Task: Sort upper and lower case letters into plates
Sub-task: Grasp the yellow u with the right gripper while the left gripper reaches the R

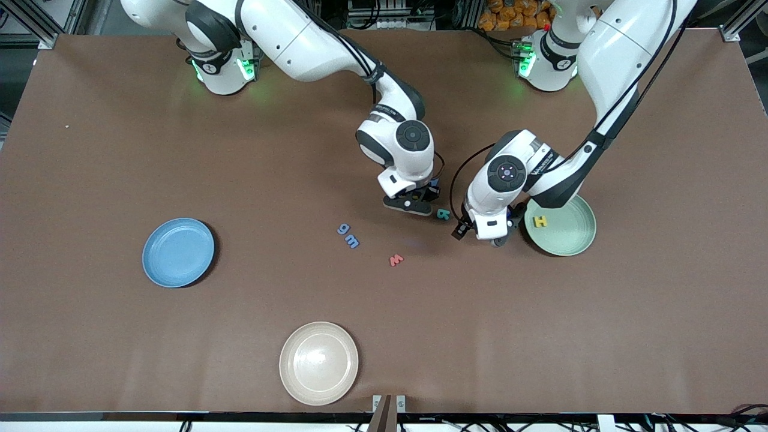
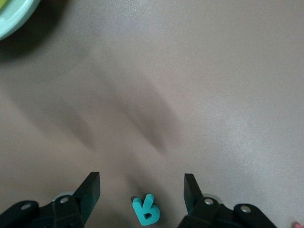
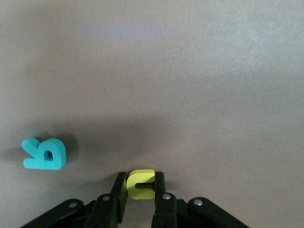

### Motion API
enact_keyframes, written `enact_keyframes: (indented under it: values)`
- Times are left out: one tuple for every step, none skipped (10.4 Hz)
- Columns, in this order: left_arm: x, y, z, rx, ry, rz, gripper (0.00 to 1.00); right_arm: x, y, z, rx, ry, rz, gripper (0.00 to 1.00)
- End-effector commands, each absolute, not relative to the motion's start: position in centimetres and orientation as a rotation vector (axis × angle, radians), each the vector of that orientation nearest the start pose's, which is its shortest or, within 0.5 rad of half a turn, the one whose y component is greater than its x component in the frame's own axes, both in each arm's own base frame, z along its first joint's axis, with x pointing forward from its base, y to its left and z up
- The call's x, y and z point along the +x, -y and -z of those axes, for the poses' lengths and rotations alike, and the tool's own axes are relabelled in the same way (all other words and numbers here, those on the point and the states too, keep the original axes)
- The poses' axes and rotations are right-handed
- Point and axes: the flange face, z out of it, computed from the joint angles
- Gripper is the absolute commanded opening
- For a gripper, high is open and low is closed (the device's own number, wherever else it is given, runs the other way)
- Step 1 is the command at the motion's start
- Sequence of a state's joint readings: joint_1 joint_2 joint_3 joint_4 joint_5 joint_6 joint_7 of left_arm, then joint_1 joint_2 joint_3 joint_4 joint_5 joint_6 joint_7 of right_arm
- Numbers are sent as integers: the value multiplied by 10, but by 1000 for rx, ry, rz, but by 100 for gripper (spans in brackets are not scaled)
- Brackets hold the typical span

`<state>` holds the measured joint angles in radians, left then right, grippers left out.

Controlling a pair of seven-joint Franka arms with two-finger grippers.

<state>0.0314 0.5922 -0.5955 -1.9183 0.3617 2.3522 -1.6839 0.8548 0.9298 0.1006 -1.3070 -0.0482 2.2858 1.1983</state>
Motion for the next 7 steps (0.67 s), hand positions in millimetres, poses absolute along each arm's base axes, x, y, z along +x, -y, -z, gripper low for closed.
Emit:
enact_keyframes:
  values:
    - [537, 314, -226, -2819, 1387, -122, 80, 447, -603, -180, -3056, -407, -6, 0]
    - [537, 315, -226, -2821, 1384, -123, 79, 455, -599, -190, -3045, -417, 8, 0]
    - [535, 320, -225, -2817, 1395, -128, 79, 467, -592, -196, -3042, -435, 34, 0]
    - [534, 323, -224, -2815, 1404, -139, 79, 486, -579, -205, -3042, -451, 76, 0]
    - [536, 324, -225, -2816, 1418, -136, 79, 507, -561, -220, -3038, -464, 113, 0]
    - [526, 342, -225, -2817, 1417, -138, 79, 532, -538, -237, -3042, -471, 114, 0]
    - [520, 356, -222, -2791, 1465, -140, 79, 555, -511, -256, -3062, -456, 104, 0]
